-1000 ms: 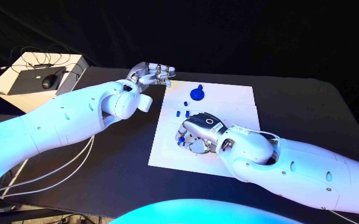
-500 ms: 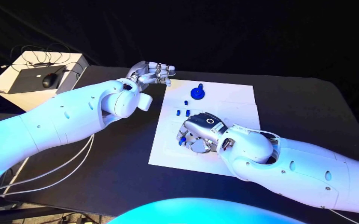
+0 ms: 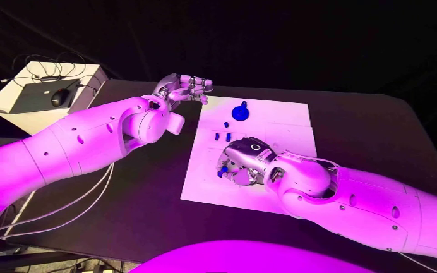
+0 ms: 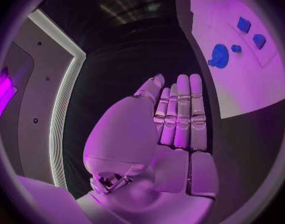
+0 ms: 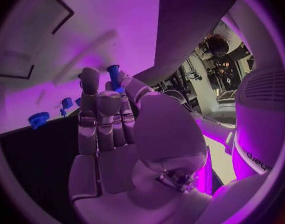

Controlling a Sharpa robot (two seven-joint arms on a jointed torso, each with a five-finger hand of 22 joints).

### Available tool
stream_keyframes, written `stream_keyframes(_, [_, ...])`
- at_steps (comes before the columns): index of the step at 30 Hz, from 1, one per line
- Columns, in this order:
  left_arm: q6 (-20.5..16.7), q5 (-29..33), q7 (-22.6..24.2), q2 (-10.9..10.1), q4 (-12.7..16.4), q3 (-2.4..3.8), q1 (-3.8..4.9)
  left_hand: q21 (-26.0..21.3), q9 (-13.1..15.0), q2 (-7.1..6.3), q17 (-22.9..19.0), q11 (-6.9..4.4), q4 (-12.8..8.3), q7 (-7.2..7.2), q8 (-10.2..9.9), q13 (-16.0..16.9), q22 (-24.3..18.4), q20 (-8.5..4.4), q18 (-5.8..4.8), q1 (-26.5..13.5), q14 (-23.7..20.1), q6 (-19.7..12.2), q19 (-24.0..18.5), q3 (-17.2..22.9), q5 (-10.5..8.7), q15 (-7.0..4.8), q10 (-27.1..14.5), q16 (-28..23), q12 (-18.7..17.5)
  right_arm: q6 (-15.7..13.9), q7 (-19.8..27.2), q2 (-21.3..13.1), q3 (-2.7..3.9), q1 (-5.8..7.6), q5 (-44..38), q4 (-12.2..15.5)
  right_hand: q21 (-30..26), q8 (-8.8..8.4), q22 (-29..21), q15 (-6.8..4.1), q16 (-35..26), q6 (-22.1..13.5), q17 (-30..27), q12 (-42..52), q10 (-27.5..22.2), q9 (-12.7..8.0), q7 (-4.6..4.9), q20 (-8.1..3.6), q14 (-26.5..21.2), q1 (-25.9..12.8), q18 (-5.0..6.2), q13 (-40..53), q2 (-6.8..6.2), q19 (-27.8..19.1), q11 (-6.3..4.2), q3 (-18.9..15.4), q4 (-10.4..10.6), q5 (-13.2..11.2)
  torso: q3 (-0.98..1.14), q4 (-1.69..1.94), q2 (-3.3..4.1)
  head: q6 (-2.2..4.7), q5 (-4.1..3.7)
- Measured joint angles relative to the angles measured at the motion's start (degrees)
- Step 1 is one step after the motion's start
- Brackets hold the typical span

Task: Assemble the parts on the task board

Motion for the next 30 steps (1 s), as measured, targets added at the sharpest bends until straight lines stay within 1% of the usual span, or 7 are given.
stream_keyframes(16, [-0.01,0.02,-0.04,-0.11,0.14,0.0,0.0,0.0,0.0,0.23,0.0,0.0,0.16,0.0,0.0,0.0,0.01,0.0,0.0,-0.23,0.0,0.0,0.0,0.16,0.0,0.0,0.0,0.0,0.0,-0.02,0.08,0.9,-0.06,-0.11,-0.51,-0.86,0.27,-0.06,-0.02,0.02,-0.23,-0.02,0.12,-0.02,0.0,-0.14,0.01,-0.13,0.02,0.0,0.02,0.04,0.0,-0.31,0.0,-0.23,-0.2,0.21,-0.04,0.02,-0.03,0.09,0.12])
stream_keyframes(18, [-0.01,0.02,-0.04,-0.11,0.16,0.0,0.0,0.0,0.0,0.23,0.0,0.0,0.16,0.0,0.0,0.0,0.01,0.0,0.0,-0.23,0.0,0.0,0.0,0.16,0.0,0.0,0.0,0.0,0.0,-0.03,0.14,1.04,-0.08,-0.12,-0.52,-0.94,0.27,-0.06,-0.02,0.02,-0.43,-0.45,0.12,-0.12,0.0,-0.16,0.43,-0.12,0.02,0.0,0.02,0.07,0.0,-0.31,0.0,-0.51,-0.48,2.01,-0.04,0.02,-0.03,0.09,0.12])
stream_keyframes(20, [-0.01,0.02,-0.05,-0.11,0.18,0.0,0.0,0.0,0.0,0.23,0.0,0.0,0.16,0.0,0.0,0.0,0.01,0.0,0.0,-0.23,0.0,0.0,0.0,0.16,0.0,0.0,0.0,0.0,0.0,-0.04,0.3,1.2,-0.1,-0.12,-0.52,-1.05,0.27,-0.04,-0.02,0.03,-0.45,-2.03,0.1,-0.14,0.0,-0.42,0.76,-0.12,0.02,0.01,0.01,0.08,0.0,-0.32,0.0,-1.67,-0.35,4.77,-0.04,0.02,-0.03,0.09,0.13])
stream_keyframes(23, [-0.01,0.02,-0.05,-0.13,0.21,0.0,0.0,0.0,0.0,0.23,0.0,0.0,0.16,0.0,0.0,0.0,0.01,0.0,0.0,-0.23,0.0,0.0,0.0,0.16,0.0,0.0,0.0,0.0,0.0,-0.07,0.55,1.38,-0.14,-0.13,-0.44,-1.22,0.27,-0.23,-0.02,0.17,-0.45,-4.14,0.02,-0.2,0.0,-0.65,1.21,0.18,0.11,0.0,0.06,0.08,-0.01,-0.62,0.0,-3.5,0.52,6.34,-0.04,0.02,-0.03,0.07,0.13])
stream_keyframes(25, [-0.01,0.02,-0.05,-0.13,0.22,0.0,0.0,0.0,0.0,0.23,0.0,0.0,0.16,0.0,0.0,0.0,0.01,0.0,0.0,-0.23,0.0,0.0,0.0,0.16,0.0,0.0,0.0,0.0,0.0,-0.11,0.78,1.44,-0.18,-0.13,-0.33,-1.34,0.27,-0.22,-0.02,0.79,-0.45,-5.34,0.03,-0.2,0.01,-0.65,1.42,0.23,0.12,-0.02,0.06,0.1,-0.03,-0.57,0.01,-4.7,1.18,6.45,-0.04,0.01,-0.03,0.03,0.13])
stream_keyframes(28, [-0.01,0.02,-0.06,-0.14,0.24,0.0,0.0,0.0,0.0,0.23,0.0,0.0,0.16,0.0,0.0,0.0,0.01,0.0,0.0,-0.23,0.0,0.0,0.0,0.16,0.0,0.0,0.0,0.0,0.0,-0.18,1.05,1.46,-0.21,-0.13,-0.17,-1.51,-0.06,-0.22,-0.03,1.23,-0.45,-6.65,-0.04,-0.1,-1.15,-0.65,1.47,1.15,-0.08,-1.03,1.68,0.48,-1.03,-0.26,-0.65,-6.27,2.02,6.65,-0.04,-0.01,-0.03,0.01,0.13])
stream_keyframes(30, [-0.01,0.02,-0.06,-0.16,0.25,0.0,0.0,0.0,0.0,0.23,0.0,0.0,0.16,0.0,0.0,0.0,0.01,0.0,0.0,-0.23,0.0,0.0,0.0,0.16,0.0,0.0,0.0,0.0,0.0,-0.18,1.24,1.44,-0.34,-0.14,0.01,-1.59,-0.2,-0.22,-0.03,1.66,-0.45,-7.15,-0.13,0.39,-2.98,-0.65,1.4,1.63,-0.2,-1.39,2.23,0.38,-1.4,-0.19,-0.22,-7.33,2.47,6.53,-0.03,-0.01,-0.03,-0.01,0.13])
